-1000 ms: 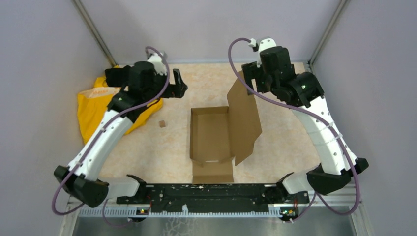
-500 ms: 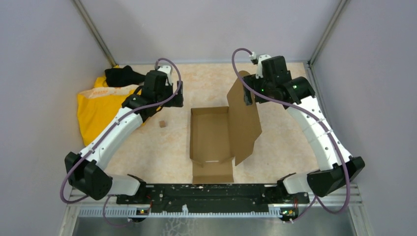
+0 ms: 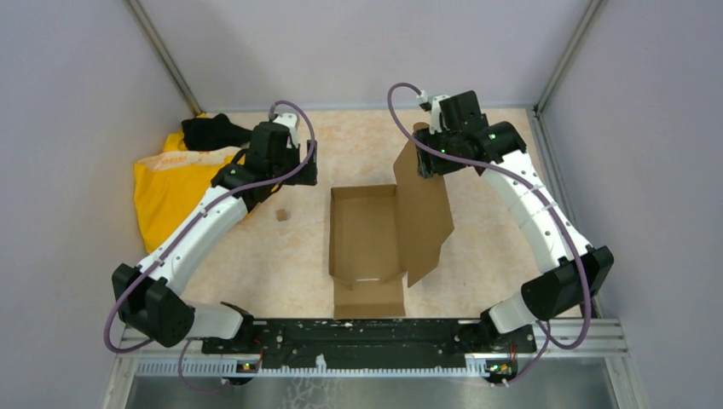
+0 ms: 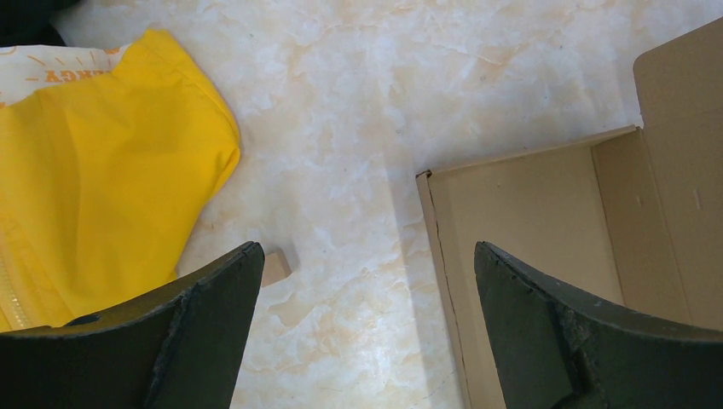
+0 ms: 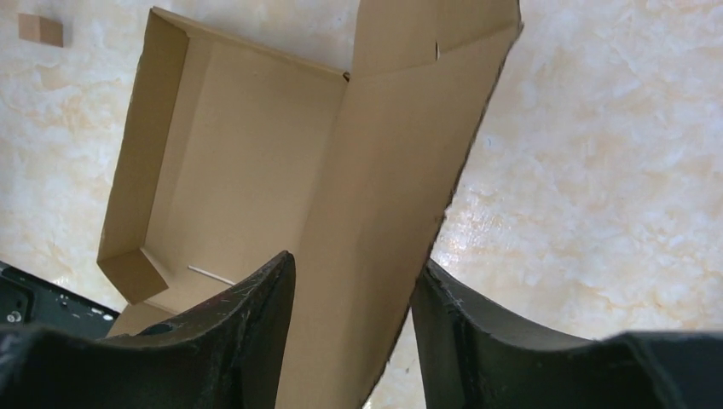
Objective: Fold the paper box
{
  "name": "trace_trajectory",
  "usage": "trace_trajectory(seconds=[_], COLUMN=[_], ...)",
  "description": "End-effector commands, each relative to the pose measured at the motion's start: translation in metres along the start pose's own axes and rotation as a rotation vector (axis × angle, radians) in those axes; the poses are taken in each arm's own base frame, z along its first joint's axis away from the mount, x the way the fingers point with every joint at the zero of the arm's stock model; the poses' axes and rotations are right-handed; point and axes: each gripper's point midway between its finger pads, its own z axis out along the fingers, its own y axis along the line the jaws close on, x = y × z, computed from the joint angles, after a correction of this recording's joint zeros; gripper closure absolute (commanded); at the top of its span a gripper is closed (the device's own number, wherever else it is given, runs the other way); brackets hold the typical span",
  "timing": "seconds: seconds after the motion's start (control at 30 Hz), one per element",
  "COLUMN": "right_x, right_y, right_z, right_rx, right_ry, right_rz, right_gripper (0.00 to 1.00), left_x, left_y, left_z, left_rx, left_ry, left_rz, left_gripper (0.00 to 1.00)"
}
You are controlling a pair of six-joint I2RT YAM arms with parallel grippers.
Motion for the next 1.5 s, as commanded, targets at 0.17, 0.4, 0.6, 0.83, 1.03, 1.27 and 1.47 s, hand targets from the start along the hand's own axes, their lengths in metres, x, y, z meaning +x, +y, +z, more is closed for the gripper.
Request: trace_trajectory(seconds=[0.17,0.4,0.6,0.83,1.03,1.27,1.47], right_x=[-0.050,-0.076,-0.085,-0.094,-0.125,-0.148,-0.148], right_y=[0.008,0.004,0.014,0.025,0.039,0.070,0.103], right_z=[-0.008,0.001,0.017,0.032,0.032,0.038,0.058], right_rx=[0.011,0.054,0.018,0.034,0.069,0.066,0.039], right_ry=[-0.079,-0.114,-0.107,-0.131,-0.218,-0.313,-0.365], right_rz=[-0.115,-0.223,-0.263,-0.359,-0.475,-0.647,-0.849], right_gripper=[0.63,0.83,0.94,0.96,0.98,0.99,1.00], left_x=[-0.016,-0.018,-0.016,-0.017,-0.015,-0.009,0.002], left_y=[0.000,-0.001,-0.001,0.001,0.001,0.002,0.000], left_z=[-0.003,-0.006,-0.006,-0.008,-0.009,-0.012,-0.016], left_rx=[0.009,0.019,0.017,0.015,0.021,0.027,0.052], left_ry=[-0.050,-0.057,-0.049,-0.056,-0.054,-0.048,-0.036], left_rz=[0.010,0.013,0.029,0.034,0.032,0.031,0.024], left_gripper=[0.01,0.01,0.01,0.01,0.01,0.01,0.01])
